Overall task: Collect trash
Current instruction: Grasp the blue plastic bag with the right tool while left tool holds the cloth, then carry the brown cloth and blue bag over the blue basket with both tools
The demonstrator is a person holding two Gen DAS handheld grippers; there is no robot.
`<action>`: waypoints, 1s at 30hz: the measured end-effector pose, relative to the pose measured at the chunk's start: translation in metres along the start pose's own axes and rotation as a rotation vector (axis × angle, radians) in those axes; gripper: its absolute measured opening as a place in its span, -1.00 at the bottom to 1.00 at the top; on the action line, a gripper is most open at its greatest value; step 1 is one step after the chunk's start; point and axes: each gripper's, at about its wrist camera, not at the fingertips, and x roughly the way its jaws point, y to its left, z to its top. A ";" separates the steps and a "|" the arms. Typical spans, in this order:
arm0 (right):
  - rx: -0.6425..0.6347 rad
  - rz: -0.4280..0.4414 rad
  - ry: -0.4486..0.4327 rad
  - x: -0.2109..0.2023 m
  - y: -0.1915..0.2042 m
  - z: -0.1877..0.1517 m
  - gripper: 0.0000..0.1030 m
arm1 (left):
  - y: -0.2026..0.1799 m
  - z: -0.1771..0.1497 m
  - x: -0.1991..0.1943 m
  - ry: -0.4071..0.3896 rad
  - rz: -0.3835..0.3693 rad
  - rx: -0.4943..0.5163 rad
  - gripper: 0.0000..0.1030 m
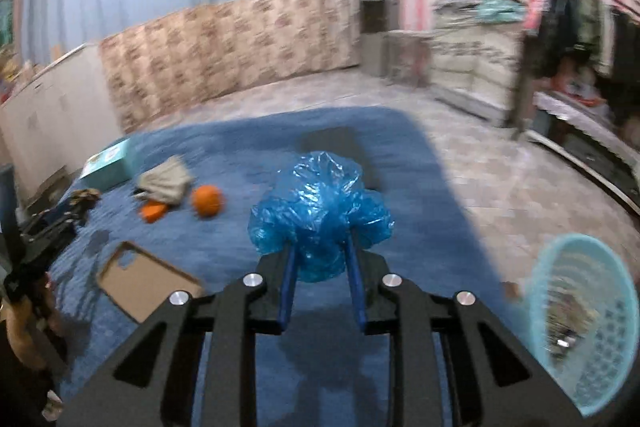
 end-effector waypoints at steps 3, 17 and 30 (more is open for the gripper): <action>0.053 -0.092 -0.041 -0.027 -0.040 -0.004 -0.54 | -0.022 0.011 -0.018 -0.026 -0.076 -0.006 -0.31; 0.290 -0.349 -0.120 -0.086 -0.184 -0.043 -0.54 | -0.174 0.031 -0.071 -0.082 -0.369 0.125 -0.31; 0.367 -0.447 -0.095 -0.084 -0.241 -0.060 -0.54 | -0.302 0.009 -0.099 -0.088 -0.543 0.223 -0.31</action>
